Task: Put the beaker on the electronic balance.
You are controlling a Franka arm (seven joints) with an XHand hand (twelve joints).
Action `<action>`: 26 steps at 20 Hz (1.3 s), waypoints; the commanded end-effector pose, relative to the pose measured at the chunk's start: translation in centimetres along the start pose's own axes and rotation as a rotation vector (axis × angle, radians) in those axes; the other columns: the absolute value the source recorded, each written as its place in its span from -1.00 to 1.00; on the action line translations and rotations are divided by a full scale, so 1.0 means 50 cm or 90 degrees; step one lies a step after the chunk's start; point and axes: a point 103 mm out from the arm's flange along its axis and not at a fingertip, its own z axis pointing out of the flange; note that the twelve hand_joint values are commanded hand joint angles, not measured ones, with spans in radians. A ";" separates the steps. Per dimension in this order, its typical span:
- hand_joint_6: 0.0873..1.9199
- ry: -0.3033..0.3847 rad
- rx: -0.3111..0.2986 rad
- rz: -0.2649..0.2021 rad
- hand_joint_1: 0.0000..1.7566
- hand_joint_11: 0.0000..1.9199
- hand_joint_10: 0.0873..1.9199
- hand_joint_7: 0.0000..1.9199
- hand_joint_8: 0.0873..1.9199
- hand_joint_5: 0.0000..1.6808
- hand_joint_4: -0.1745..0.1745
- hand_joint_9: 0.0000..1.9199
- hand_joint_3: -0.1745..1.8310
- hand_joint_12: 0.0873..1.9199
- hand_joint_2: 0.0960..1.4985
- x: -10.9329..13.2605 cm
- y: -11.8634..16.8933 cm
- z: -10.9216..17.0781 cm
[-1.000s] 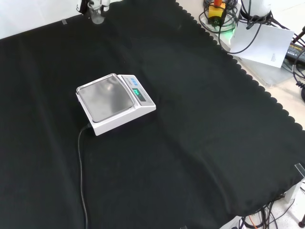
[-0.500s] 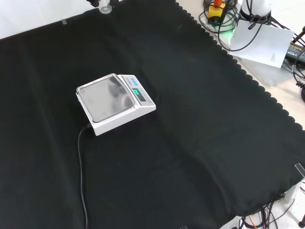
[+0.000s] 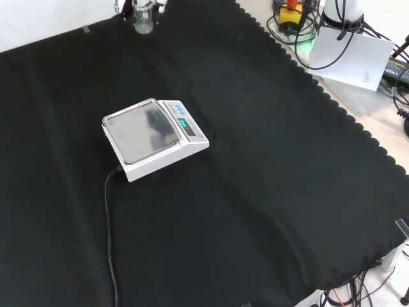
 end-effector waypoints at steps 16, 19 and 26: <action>0.53 -0.027 0.038 -0.117 0.74 -0.37 0.18 -0.18 -0.02 -0.33 -1.00 -0.19 -0.83 0.67 0.59 0.231 0.171 0.047; 0.53 -0.033 0.042 -0.129 0.74 -0.37 0.18 -0.18 -0.02 -0.33 -1.00 -0.18 -0.83 0.67 0.59 0.259 0.185 0.051; 0.44 -0.038 0.053 -0.154 0.75 -0.33 0.10 -0.17 -0.03 -0.24 -1.00 -0.13 -0.83 0.64 0.55 0.323 0.197 0.072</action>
